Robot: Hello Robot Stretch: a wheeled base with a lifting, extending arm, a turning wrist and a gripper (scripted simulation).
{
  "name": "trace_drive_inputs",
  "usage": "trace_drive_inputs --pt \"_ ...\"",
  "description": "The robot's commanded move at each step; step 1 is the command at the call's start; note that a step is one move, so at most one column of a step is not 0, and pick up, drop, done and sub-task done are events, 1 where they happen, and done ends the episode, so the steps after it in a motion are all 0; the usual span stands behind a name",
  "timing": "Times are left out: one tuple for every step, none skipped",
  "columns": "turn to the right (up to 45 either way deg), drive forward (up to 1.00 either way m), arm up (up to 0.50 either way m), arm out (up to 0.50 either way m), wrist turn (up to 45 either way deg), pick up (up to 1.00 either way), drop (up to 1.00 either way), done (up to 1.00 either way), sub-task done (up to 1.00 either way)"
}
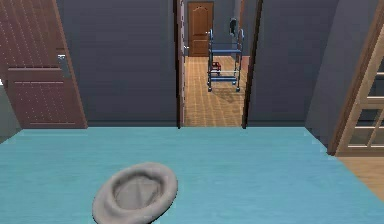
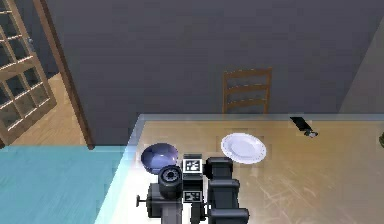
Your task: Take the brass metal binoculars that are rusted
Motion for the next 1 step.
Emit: trace_drive_inputs --pt "0.0 0.0 0.0 0.0 45.0 0.0 0.0 0.0 0.0"
